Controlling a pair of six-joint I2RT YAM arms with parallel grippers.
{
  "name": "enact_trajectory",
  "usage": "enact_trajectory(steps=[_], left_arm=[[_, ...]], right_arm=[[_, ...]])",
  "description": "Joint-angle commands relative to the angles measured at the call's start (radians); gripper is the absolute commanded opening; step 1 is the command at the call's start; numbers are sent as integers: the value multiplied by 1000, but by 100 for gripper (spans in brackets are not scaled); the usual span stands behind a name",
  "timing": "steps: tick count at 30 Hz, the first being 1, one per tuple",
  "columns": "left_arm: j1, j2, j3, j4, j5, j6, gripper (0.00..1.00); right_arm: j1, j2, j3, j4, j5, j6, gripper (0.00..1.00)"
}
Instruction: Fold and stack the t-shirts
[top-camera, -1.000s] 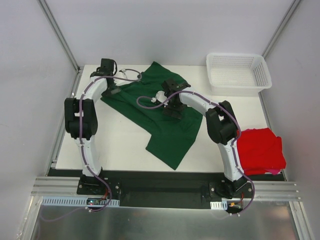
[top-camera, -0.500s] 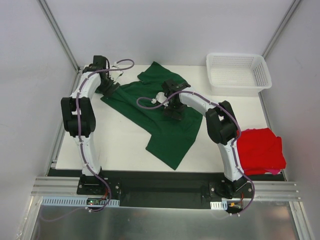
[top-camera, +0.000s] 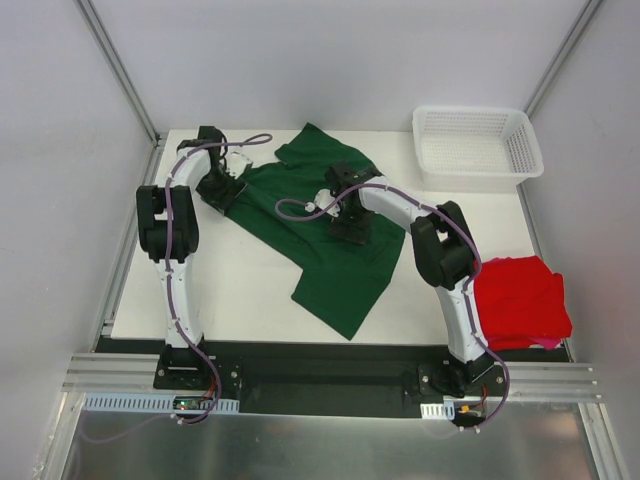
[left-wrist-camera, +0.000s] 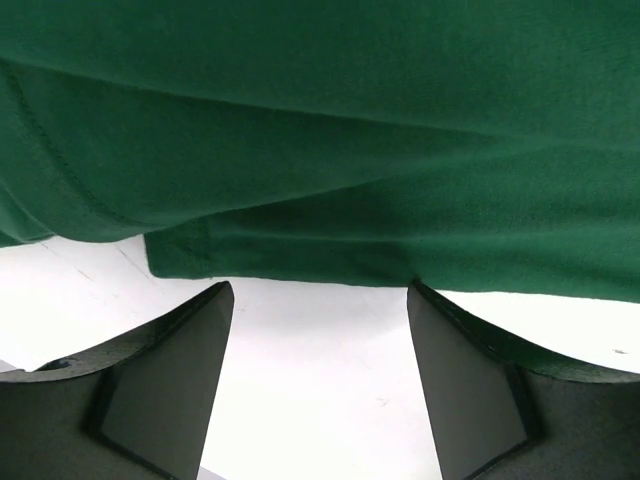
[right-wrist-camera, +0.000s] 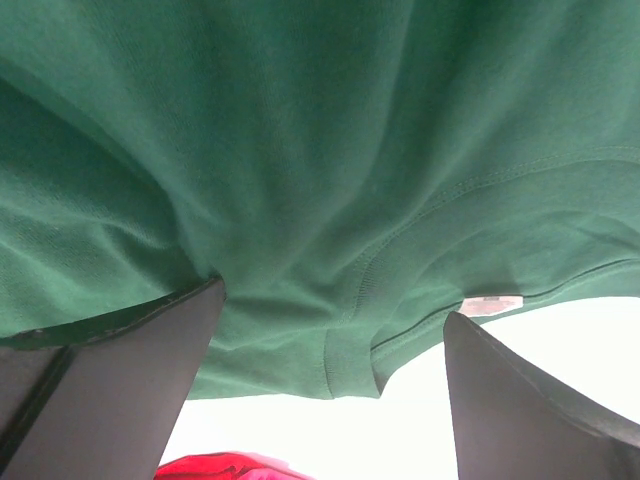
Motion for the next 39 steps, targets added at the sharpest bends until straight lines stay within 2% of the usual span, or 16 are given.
enact_trajectory(steps=[1,22,30,34,39], left_arm=[[17,15,83,-27,-28,-15,70],[40,140,194,-27,-63,15,69],[48,175,191,-30,-65,11,64],[48,184,178,-39,-52,12,55],[50,195,188,-64,-13,11,30]], right_arm=[[-5,-71,0,-37,-25,3,96],[-26,-82,2,-65,-33,-17,96],[-29,-82,5,-73,-39,-20,96],[-29,-80,3,-79,-39,-22,96],[-29,-77,5,-85,-39,-31,96]])
